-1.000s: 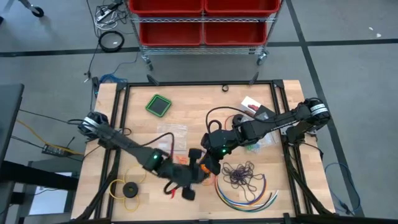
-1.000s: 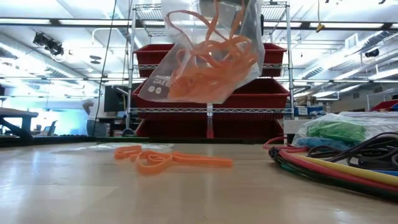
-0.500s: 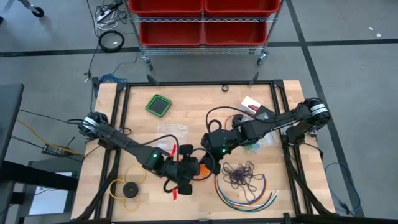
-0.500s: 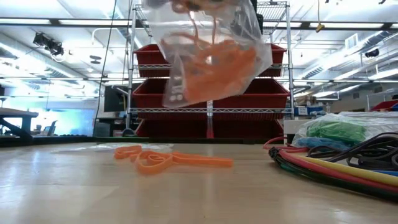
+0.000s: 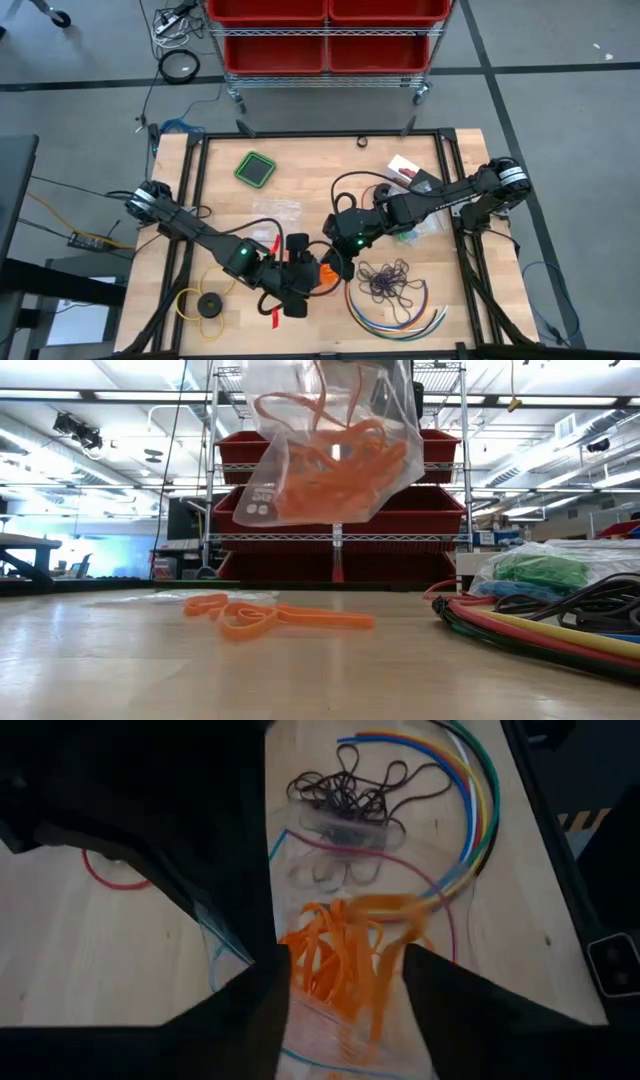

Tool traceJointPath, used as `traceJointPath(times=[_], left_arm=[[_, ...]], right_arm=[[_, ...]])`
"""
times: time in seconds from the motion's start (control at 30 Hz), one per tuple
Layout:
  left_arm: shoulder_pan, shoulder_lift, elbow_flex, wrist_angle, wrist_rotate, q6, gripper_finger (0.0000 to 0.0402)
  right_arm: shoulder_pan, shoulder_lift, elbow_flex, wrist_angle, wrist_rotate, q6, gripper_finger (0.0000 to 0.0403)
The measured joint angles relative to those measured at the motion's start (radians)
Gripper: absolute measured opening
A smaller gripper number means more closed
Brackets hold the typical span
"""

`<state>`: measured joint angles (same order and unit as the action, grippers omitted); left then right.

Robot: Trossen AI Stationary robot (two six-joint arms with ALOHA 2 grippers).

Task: Sort rubber bands
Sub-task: Put the orange rubber band into the transparent zip bag

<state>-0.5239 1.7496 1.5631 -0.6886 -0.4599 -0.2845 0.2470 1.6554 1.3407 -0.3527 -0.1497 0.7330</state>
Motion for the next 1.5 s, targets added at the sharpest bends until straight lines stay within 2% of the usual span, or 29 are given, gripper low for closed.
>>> traceJointPath(times=[0.17,0.27,0.43,0.6,0.7,0.9,1.17,1.37,1.5], left_arm=[[-0.002,0.000,0.000,0.012,0.000,0.012,0.0260],[-0.002,-0.001,0.000,0.010,0.000,0.016,0.0274],[-0.022,-0.044,0.000,-0.079,0.000,0.012,0.0266],[-0.058,-0.071,-0.005,-0.242,-0.001,-0.084,0.0248],[-0.083,-0.071,-0.054,-0.248,0.000,-0.099,0.0241],[-0.079,-0.071,-0.273,-0.101,0.000,-0.151,0.0231],[-0.005,-0.069,-0.638,0.307,0.000,-0.305,0.0218],[0.043,-0.068,-0.792,0.485,0.038,-0.350,0.0213],[0.057,-0.072,-0.838,0.582,0.062,-0.347,0.0201]], right_arm=[[0.000,0.000,0.000,0.000,0.000,0.000,0.0004],[0.000,0.000,0.000,-0.001,0.000,-0.001,0.0004],[0.000,0.000,0.000,-0.013,-0.003,0.000,0.0004],[0.000,0.000,0.000,-0.016,-0.011,-0.001,0.0004],[0.000,0.000,0.000,-0.017,-0.011,-0.002,0.0004],[0.002,0.000,0.000,-0.017,-0.010,-0.002,0.0004],[0.002,0.000,0.000,-0.017,-0.010,-0.003,0.0004],[0.002,0.000,0.000,-0.016,-0.008,-0.004,0.0004],[0.002,0.000,0.000,-0.016,0.001,-0.011,0.0004]])
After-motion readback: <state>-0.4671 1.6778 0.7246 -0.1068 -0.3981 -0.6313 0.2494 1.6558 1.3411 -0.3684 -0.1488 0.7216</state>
